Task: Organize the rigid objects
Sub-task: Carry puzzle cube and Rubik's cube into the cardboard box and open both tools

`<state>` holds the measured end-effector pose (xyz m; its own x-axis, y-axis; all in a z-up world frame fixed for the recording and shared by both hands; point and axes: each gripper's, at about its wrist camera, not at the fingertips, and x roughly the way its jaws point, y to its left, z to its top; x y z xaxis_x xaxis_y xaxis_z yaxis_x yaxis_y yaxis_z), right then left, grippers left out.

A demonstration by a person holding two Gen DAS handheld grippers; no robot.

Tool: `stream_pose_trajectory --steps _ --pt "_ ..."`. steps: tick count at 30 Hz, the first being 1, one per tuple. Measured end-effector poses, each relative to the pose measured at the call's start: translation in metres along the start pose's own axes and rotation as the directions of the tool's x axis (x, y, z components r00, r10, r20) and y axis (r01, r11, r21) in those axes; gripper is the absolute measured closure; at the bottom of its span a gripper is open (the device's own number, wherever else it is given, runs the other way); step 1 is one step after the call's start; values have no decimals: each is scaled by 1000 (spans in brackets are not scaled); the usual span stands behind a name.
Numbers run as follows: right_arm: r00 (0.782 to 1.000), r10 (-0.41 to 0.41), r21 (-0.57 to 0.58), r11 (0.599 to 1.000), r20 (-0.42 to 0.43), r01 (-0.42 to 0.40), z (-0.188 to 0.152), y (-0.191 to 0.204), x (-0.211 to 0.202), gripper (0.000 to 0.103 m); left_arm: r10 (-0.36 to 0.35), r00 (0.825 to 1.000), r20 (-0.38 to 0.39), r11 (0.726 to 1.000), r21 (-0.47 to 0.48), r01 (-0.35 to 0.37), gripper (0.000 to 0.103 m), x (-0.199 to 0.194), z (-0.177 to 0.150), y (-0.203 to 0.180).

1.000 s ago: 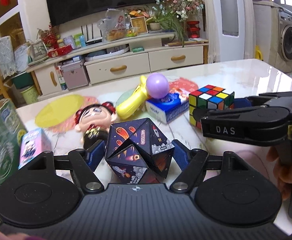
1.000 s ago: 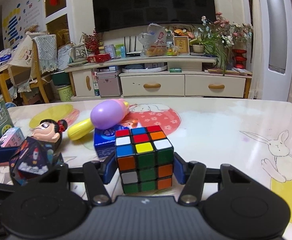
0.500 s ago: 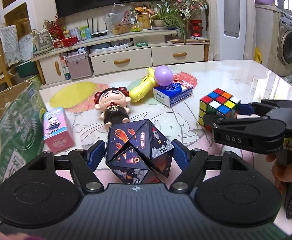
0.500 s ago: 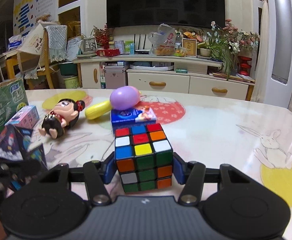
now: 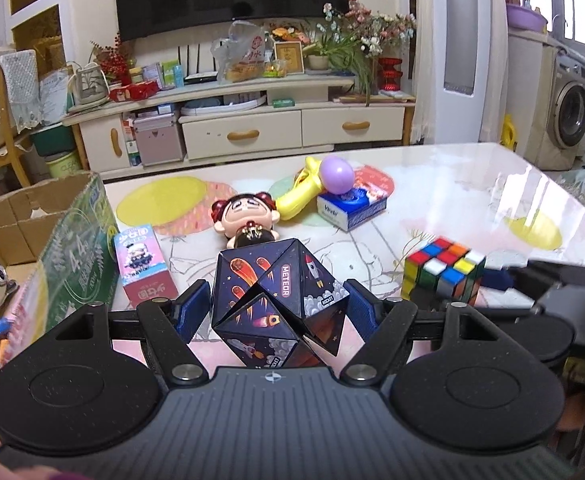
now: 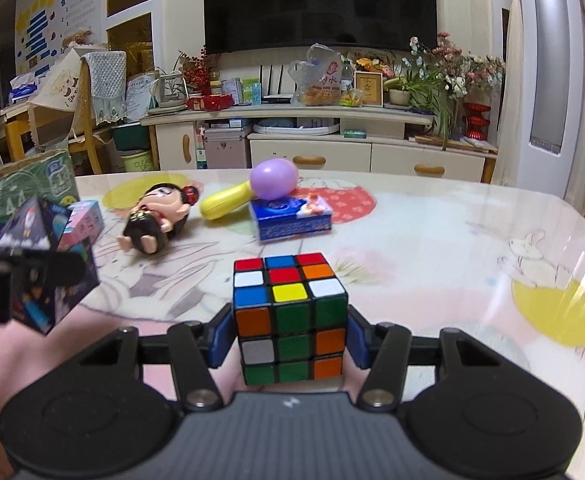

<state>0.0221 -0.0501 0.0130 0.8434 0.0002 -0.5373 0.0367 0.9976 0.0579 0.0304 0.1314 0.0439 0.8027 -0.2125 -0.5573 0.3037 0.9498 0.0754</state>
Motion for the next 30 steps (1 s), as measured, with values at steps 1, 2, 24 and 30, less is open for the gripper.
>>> stream_pose_trajectory --steps 1,2,24,30 --pt "1000 -1 2 1000 -5 1 -1 3 -2 48 -8 1000 2 1000 -5 8 12 -2 1 2" --pt "1000 1 4 1000 -9 -1 -1 6 -5 48 -14 1000 3 1000 -10 14 12 -3 1 4" --pt "1000 -15 -59 998 -16 14 5 62 -51 48 -35 995 98 996 -84 44 12 -29 13 27" --pt "1000 7 -86 996 11 -6 17 84 -62 48 -30 991 133 993 -107 44 12 -42 15 42"
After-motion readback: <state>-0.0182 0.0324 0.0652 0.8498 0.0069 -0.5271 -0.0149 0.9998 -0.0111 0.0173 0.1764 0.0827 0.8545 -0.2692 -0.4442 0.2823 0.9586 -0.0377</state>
